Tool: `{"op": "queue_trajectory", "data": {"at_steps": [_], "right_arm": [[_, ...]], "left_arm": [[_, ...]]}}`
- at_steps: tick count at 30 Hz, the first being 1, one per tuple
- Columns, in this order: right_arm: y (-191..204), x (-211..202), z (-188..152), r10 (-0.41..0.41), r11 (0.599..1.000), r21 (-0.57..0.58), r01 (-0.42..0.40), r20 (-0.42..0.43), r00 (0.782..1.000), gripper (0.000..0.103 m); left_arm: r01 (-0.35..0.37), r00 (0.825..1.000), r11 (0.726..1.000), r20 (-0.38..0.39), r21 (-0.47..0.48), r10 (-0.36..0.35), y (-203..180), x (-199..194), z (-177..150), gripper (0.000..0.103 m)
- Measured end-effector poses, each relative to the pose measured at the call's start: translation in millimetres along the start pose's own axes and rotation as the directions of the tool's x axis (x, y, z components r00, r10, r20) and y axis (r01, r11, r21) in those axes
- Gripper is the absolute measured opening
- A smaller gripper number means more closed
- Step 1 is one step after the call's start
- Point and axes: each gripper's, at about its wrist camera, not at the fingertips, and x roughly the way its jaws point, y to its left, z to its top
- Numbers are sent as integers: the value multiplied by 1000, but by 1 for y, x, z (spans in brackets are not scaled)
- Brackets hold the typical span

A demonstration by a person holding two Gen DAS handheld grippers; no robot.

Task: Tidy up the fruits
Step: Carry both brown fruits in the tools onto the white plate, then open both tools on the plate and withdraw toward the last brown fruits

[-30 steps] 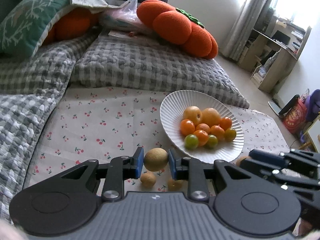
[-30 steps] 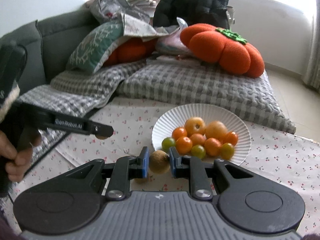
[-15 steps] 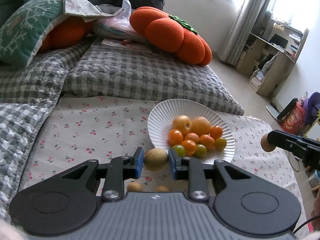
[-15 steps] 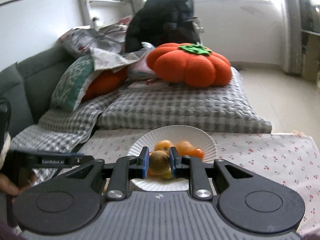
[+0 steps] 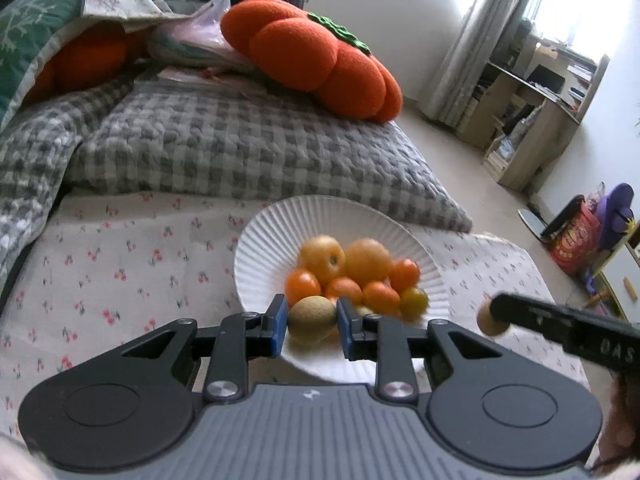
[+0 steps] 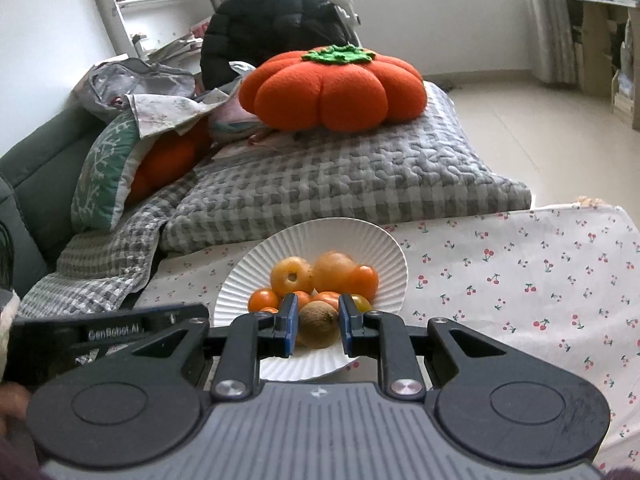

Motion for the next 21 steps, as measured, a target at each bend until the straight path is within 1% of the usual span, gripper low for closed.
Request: {"op": "queue_trajectory", "data": {"at_steps": [5, 9, 16, 21], "right_arm": [[1, 20, -3, -14, 1000, -6, 14, -41, 999, 19], [3, 32, -8, -38, 999, -38, 35, -66, 997, 19], [1, 41, -9, -42, 999, -31, 39, -79, 996, 19], [2, 46, -11, -51, 998, -41, 48, -88, 995, 19]], "left_arm": [[-4, 1000, 999, -1, -38, 4, 12, 19, 6, 15], [-3, 1000, 1000, 9, -31, 3, 14, 31, 8, 15], [-4, 1000, 999, -8, -45, 4, 21, 49, 9, 15], [-7, 1000, 999, -13, -34, 7, 22, 53, 8, 15]]}}
